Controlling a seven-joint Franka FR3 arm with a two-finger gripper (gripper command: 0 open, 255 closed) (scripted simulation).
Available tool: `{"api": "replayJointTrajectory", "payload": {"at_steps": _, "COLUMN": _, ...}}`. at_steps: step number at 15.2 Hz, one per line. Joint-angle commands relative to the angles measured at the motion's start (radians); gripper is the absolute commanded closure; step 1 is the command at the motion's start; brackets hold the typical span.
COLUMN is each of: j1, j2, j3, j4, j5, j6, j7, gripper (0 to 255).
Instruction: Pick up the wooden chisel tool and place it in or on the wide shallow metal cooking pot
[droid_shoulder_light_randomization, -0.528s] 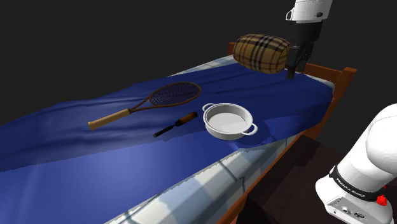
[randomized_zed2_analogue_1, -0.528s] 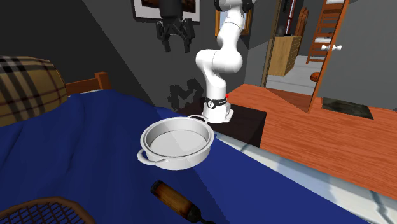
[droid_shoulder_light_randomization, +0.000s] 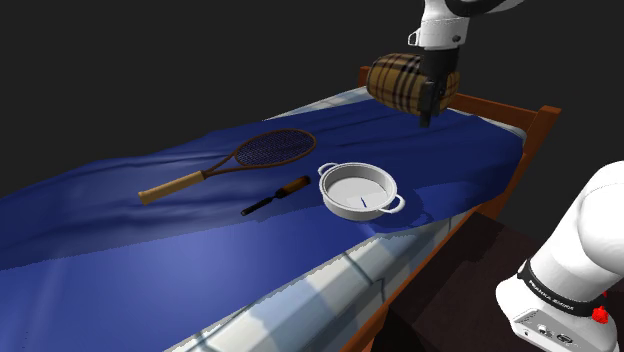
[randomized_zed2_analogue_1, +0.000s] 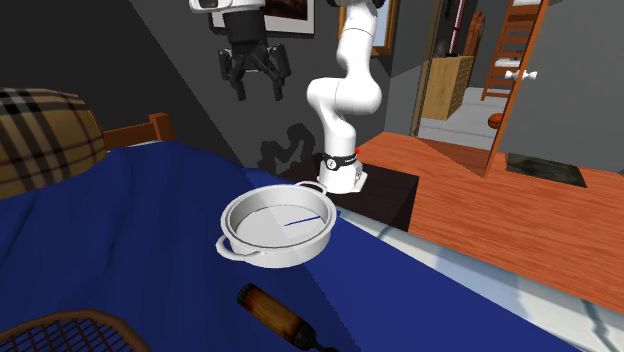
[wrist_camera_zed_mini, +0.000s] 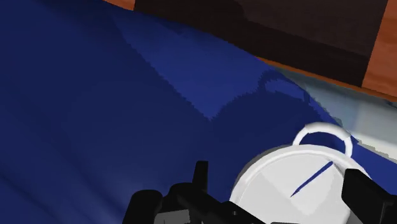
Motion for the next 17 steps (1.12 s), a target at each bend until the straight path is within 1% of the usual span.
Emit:
{"api": "replayJointTrajectory", "payload": {"at_steps": 1, "j1": 0.023, "j2": 0.078, "j3": -0.003, "j4": 0.032, "j5": 0.005, "j6": 0.043, "j7": -0.056, "gripper": 0}}
{"api": "replayJointTrajectory", "payload": {"at_steps": 9, "j1": 0.093, "j2": 0.376, "j3": 0.003, "j4": 0.215, "j5": 0.031, "j6": 0.144, "j7": -0.275, "gripper": 0}}
{"api": "replayJointTrajectory", "payload": {"at_steps": 17, "j1": 0.144, "j2": 0.651, "j3": 0.052, "j4": 0.443, "j5": 0.05, "j6": 0.181, "j7": -0.463, "gripper": 0}}
